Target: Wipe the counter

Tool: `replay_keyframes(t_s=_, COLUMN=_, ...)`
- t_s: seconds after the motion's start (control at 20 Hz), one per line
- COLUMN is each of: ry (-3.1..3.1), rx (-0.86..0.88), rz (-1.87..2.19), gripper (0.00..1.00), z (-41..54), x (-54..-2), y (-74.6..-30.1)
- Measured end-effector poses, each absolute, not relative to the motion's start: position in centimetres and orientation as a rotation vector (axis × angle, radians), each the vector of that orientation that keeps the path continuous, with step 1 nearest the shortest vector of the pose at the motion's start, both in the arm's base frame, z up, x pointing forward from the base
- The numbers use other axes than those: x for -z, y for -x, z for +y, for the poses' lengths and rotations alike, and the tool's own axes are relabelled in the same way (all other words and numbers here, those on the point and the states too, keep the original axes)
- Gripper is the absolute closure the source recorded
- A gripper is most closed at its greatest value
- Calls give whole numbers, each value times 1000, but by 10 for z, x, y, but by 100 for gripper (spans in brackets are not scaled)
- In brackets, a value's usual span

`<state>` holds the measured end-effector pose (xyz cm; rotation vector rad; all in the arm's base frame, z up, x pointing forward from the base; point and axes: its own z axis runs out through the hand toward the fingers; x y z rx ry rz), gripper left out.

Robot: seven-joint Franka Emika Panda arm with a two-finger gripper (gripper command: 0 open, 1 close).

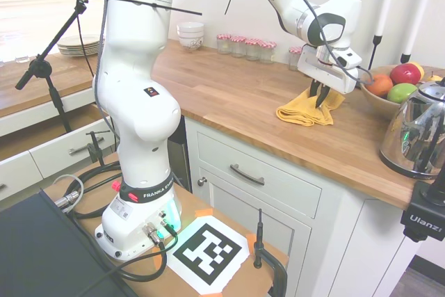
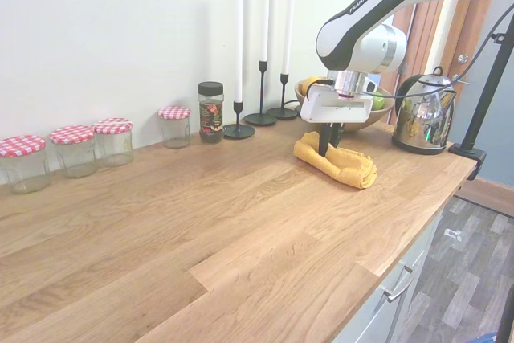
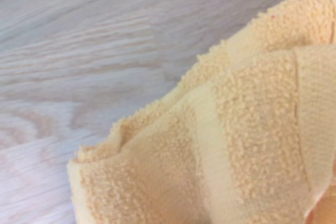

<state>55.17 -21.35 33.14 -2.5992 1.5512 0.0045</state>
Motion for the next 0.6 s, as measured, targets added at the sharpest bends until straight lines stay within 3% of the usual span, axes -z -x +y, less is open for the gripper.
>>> replay_keyframes(t_s=0.3, ry=2637, rx=29, rz=1515, gripper=100, z=-199, x=-330, y=-554)
replay_keyframes(t_s=0.6, ry=2720, rx=103, rz=1439, gripper=100, z=-114, x=-329, y=-560)
